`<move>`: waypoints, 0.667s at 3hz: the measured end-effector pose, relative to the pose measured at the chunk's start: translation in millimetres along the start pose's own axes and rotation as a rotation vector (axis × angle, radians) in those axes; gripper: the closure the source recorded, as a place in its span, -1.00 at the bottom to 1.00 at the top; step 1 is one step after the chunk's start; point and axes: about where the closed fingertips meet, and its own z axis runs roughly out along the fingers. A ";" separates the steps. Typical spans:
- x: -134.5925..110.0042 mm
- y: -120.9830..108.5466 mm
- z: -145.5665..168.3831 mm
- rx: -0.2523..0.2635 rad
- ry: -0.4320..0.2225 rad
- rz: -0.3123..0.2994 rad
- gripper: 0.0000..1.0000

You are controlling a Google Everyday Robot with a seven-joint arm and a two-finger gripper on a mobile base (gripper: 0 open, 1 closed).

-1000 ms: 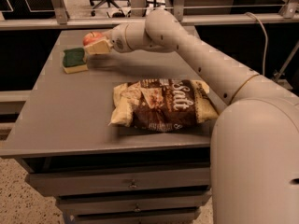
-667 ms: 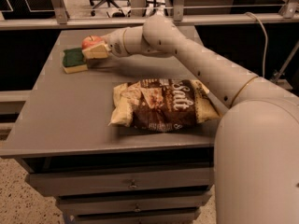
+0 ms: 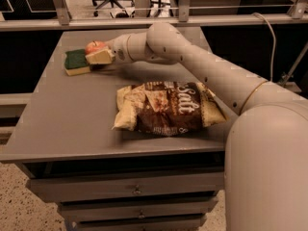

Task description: Move apple near sponge

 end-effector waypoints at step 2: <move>3.2 6.7 1.7 -0.042 0.023 -0.026 -1.00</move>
Offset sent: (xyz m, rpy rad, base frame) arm -0.0058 0.0000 -0.0020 -0.0415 -0.0121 0.0592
